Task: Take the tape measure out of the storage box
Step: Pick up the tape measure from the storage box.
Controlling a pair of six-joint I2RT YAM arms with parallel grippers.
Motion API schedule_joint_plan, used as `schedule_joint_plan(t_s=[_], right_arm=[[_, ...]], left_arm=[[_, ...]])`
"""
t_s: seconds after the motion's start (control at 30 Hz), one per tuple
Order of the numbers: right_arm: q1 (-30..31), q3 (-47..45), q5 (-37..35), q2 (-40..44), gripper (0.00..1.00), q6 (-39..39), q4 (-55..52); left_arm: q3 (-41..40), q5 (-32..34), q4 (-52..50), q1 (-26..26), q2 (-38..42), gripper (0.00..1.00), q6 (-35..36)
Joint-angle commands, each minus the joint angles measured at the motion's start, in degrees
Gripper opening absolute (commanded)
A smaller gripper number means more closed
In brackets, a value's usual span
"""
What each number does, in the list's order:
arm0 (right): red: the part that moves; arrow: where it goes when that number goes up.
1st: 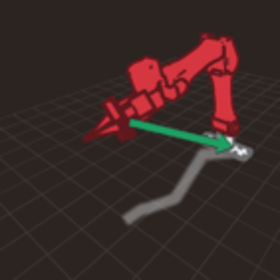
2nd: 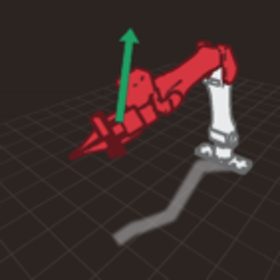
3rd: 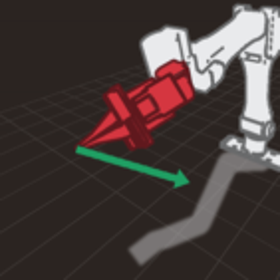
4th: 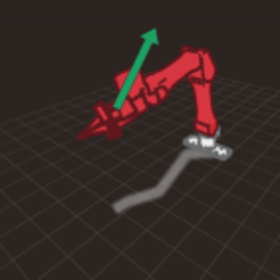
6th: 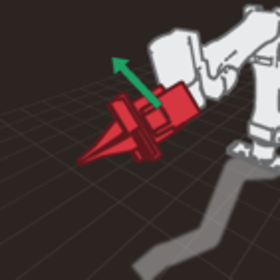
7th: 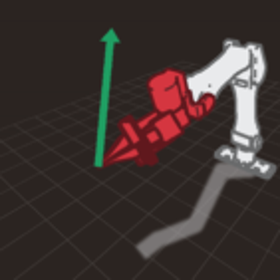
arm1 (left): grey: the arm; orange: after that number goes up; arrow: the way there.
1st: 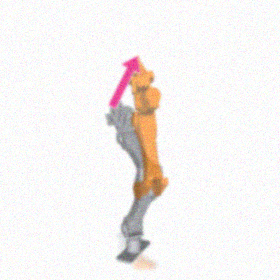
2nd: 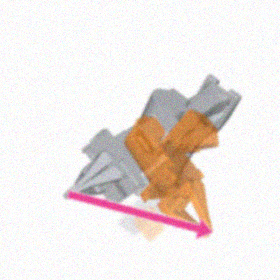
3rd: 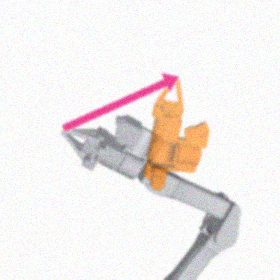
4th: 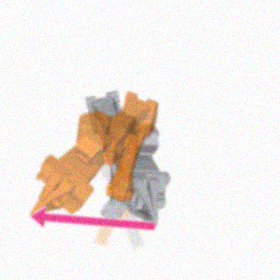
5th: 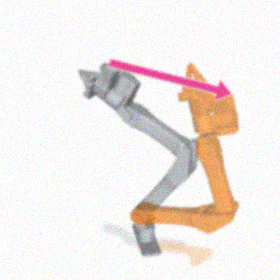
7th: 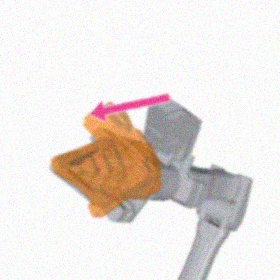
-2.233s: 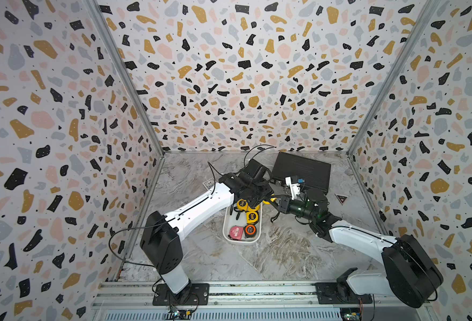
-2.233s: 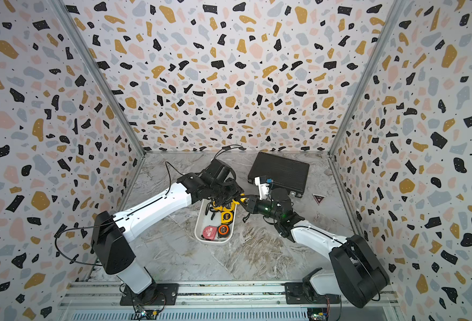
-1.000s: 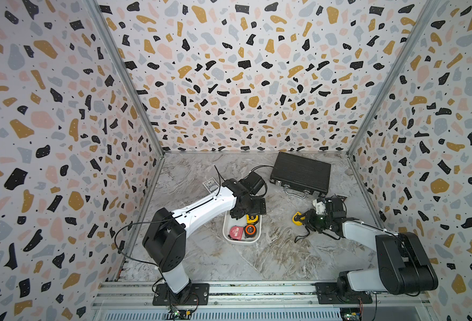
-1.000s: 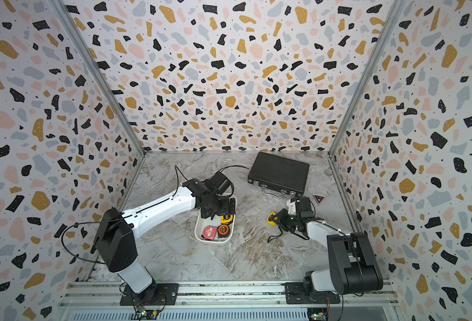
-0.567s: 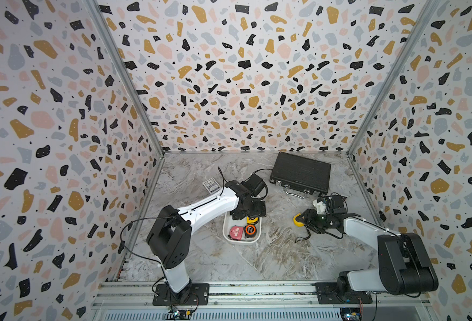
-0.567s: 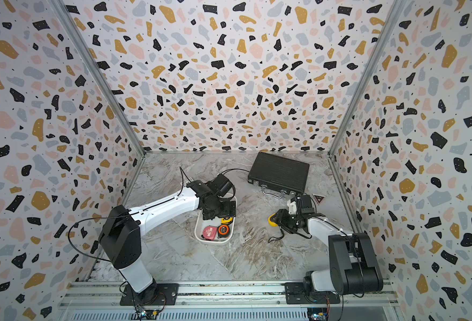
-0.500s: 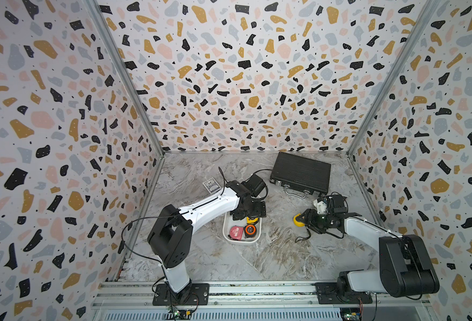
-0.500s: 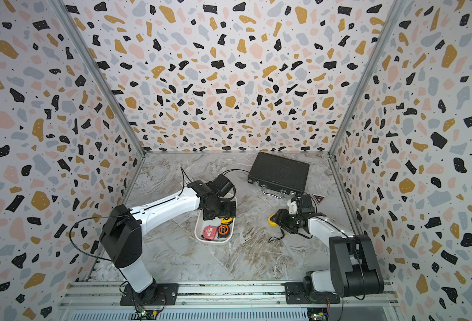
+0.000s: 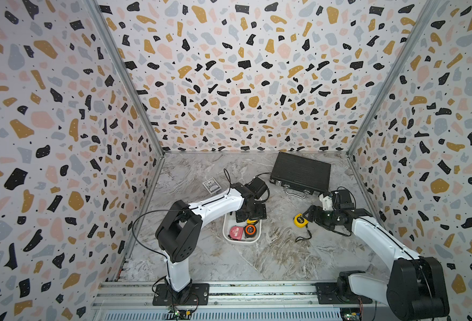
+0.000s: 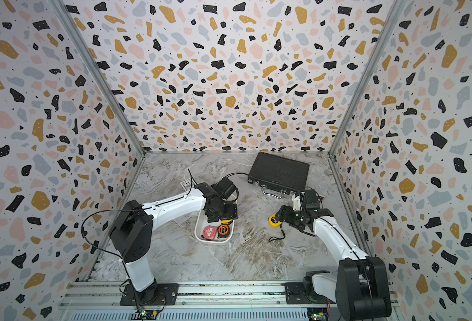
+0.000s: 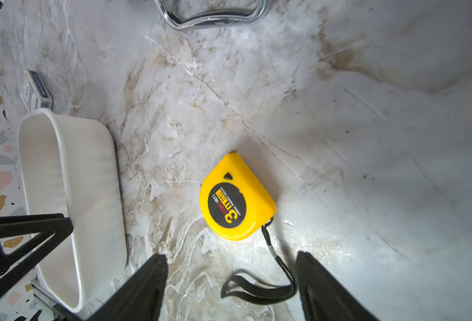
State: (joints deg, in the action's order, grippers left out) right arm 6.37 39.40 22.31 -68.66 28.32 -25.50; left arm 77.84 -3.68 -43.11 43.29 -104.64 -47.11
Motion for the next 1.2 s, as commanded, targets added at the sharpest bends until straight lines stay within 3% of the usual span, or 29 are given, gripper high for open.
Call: schedule_joint_plan(t_s=[0.0, 0.37, 1.17], right_arm=[[-0.2, 1.8, -1.4, 1.3, 0.78, -1.9, -4.0], [-0.2, 2.1, -0.9, 0.0, 0.80, -2.2, -3.9], [-0.2, 1.8, 1.6, -0.2, 0.82, -1.9, -1.6]], left_arm=[[-1.6, 2.5, 1.4, -0.3, 2.9, 0.86, -2.4], [-2.8, 3.3, 1.8, -1.4, 3.8, 0.84, -1.8], [1.2, 0.0, 5.7, -2.5, -6.6, 0.84, -2.4]])
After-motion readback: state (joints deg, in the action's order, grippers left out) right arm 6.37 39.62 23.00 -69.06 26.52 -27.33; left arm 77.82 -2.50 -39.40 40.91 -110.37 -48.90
